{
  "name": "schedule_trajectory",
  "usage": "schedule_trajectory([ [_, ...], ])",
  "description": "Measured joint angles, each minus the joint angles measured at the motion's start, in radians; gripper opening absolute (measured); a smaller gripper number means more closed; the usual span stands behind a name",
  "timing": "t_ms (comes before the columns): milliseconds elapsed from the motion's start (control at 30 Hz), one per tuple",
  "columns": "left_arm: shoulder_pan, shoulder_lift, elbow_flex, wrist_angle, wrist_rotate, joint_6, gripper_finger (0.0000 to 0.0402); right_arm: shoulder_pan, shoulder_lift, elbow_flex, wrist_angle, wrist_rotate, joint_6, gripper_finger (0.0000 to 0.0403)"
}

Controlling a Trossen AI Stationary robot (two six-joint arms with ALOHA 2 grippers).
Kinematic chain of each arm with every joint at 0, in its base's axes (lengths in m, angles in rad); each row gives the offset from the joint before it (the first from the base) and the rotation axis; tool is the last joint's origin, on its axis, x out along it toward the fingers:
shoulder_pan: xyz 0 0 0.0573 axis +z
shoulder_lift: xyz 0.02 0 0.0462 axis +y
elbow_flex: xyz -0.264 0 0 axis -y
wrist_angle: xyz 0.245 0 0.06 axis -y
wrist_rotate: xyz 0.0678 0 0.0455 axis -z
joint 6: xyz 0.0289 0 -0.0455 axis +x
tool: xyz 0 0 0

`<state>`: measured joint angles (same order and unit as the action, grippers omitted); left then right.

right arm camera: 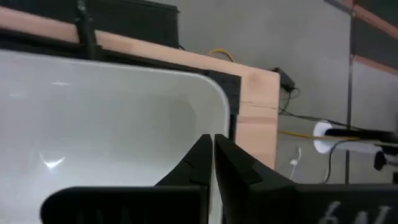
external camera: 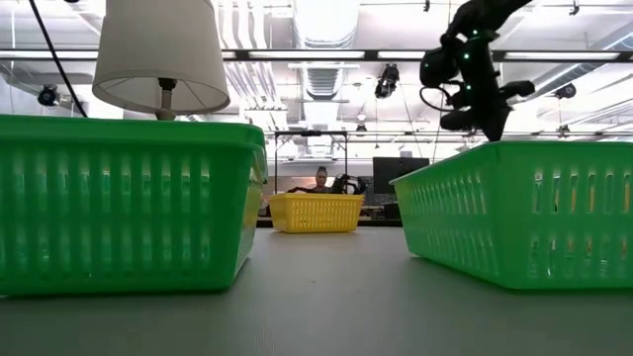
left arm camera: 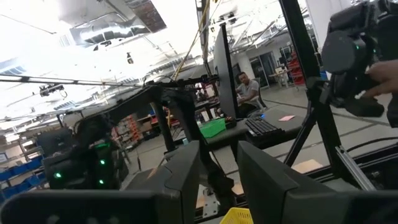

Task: Stack baskets by color
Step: Stack the middle white bin on the top white bin, then stack the bottom white bin on the top white bin

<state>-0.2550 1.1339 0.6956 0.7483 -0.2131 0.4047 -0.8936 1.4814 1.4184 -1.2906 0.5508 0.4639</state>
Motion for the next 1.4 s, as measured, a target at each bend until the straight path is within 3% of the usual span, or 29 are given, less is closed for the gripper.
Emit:
schedule_trajectory([
  [233, 0.0, 0.0, 0.0, 0.001, 0.0, 0.005, 0.0093, -0.001, 0.05, 0.05, -0.091, 0.006, 0.041, 0.0011],
  [600, 0.0, -0.001, 0.0, 0.002, 0.0, 0.022, 0.0093, -0.001, 0.157, 0.03, -0.156, 0.123, 0.089, 0.0011],
  [867, 0.0, -0.001, 0.0, 0.003, 0.0, 0.022, 0.0093, 0.001, 0.177, 0.025, -0.146, -0.025, 0.047, 0.0011],
  [1067, 0.0, -0.001, 0.0, 0.003, 0.0, 0.026, 0.0093, 0.018, 0.092, 0.025, -0.152, -0.01, 0.049, 0.0011],
  [1167, 0.0, -0.001, 0.0, 0.004, 0.0, 0.028, 0.0093, 0.06, 0.018, 0.025, -0.15, -0.083, 0.023, 0.0011],
  [1267, 0.0, -0.001, 0.0, 0.01, 0.0, 0.03, 0.0093, 0.147, -0.078, 0.005, -0.097, -0.176, 0.005, 0.0011],
  [1400, 0.0, -0.002, 0.001, 0.025, 0.0, 0.024, 0.0093, 0.332, -0.216, -0.116, 0.085, -0.193, 0.048, 0.0011],
])
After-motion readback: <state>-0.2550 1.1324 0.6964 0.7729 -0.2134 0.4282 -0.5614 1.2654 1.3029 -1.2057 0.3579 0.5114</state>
